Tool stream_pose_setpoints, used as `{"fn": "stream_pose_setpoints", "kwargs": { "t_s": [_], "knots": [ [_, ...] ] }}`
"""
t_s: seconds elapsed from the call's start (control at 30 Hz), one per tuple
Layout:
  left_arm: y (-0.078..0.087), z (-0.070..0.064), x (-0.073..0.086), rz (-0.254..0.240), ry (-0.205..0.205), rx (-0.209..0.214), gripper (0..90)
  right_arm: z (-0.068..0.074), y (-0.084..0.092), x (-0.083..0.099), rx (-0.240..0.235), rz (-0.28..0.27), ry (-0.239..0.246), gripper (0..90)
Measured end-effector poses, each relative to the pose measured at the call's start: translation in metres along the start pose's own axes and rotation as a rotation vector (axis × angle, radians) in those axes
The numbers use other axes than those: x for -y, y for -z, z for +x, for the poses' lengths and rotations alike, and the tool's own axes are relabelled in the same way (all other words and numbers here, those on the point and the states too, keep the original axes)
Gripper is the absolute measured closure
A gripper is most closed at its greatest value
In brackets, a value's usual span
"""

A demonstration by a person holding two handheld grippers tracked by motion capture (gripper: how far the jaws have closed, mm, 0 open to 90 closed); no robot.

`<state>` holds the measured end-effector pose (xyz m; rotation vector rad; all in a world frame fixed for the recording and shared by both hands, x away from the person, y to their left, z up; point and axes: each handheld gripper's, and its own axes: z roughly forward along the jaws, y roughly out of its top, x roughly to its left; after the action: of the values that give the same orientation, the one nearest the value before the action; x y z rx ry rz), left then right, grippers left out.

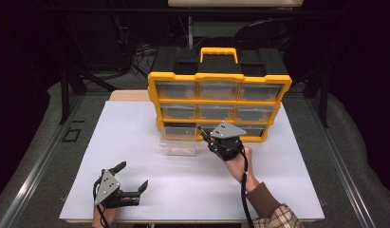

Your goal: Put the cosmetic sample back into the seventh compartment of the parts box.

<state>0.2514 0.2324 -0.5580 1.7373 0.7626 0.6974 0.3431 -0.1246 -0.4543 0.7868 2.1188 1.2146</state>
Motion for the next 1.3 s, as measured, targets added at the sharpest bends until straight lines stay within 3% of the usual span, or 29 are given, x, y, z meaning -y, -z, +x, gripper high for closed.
{"fn": "stream_pose_setpoints", "kwargs": {
  "t_s": [0.83,1.3],
  "knots": [
    [0.0,0.0,0.0,-0.001,-0.003,0.0,0.2,0.011,-0.008,-0.022,-0.024,-0.008,0.042,81.1],
    [0.0,0.0,0.0,-0.001,0.002,-0.002,0.1,0.015,-0.018,-0.031,-0.05,0.025,0.058,81.1]
  ]
}}
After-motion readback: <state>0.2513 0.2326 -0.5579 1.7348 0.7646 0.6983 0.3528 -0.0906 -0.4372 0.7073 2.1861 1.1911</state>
